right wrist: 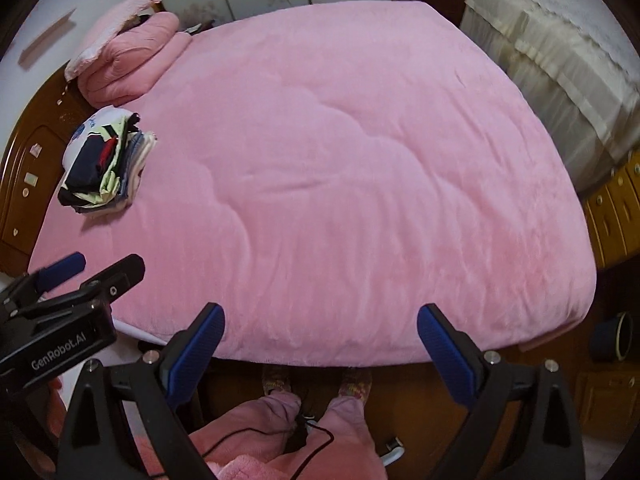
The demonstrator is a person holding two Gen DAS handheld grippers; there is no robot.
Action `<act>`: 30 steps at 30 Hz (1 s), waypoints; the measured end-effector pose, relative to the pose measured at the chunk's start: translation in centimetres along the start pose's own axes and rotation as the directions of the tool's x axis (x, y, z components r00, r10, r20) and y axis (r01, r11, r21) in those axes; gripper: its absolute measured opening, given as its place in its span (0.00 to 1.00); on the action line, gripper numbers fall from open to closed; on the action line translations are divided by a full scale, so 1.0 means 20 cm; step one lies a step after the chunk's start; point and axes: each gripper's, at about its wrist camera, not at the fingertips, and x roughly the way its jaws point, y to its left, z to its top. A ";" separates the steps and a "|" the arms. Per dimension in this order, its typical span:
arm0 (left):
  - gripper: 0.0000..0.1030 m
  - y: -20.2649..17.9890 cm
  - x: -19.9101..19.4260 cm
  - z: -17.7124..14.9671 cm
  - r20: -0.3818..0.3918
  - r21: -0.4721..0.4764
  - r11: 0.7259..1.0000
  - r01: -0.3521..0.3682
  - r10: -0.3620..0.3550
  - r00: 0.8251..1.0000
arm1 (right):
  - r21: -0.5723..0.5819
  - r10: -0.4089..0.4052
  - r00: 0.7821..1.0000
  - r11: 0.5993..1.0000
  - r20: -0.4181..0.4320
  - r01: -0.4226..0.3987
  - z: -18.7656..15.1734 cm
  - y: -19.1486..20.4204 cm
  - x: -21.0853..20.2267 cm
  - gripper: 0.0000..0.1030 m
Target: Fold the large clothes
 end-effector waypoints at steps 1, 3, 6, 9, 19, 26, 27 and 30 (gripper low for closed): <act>0.86 0.00 -0.02 0.01 0.016 -0.002 1.000 0.006 -0.006 1.000 | -0.005 0.015 1.000 1.000 -0.011 -0.015 0.03 0.00 -0.01 0.94; 0.86 0.00 -0.06 0.00 0.044 -0.002 1.000 -0.004 0.004 0.999 | 0.013 0.060 0.998 0.998 -0.024 -0.060 0.07 0.00 -0.03 0.94; 0.87 -0.01 -0.10 -0.02 0.065 -0.007 0.999 -0.041 0.042 0.997 | 0.022 0.062 0.998 0.998 -0.002 -0.062 0.08 0.01 -0.06 0.95; 0.87 -0.01 -0.10 -0.05 0.066 -0.023 0.998 -0.050 0.051 0.996 | -0.009 0.012 0.999 1.000 0.032 -0.012 0.05 0.04 -0.08 0.95; 0.94 0.02 0.02 -0.19 0.009 -0.079 0.996 -0.051 0.052 0.999 | -0.039 -0.074 0.996 0.996 0.050 0.076 -0.04 0.04 -0.04 0.95; 0.99 0.10 0.00 -0.23 0.011 -0.145 0.988 -0.054 0.056 0.998 | -0.027 -0.088 0.996 0.996 0.013 0.088 -0.06 0.03 -0.01 0.95; 0.99 0.10 0.00 -0.23 0.007 -0.147 0.988 -0.054 0.056 0.998 | -0.031 -0.086 0.996 0.996 0.010 0.086 -0.07 0.03 -0.01 0.95; 0.99 0.11 0.01 -0.25 -0.020 -0.139 0.989 -0.056 0.054 0.998 | -0.048 -0.078 0.997 0.996 0.018 0.079 -0.08 0.05 -0.02 0.95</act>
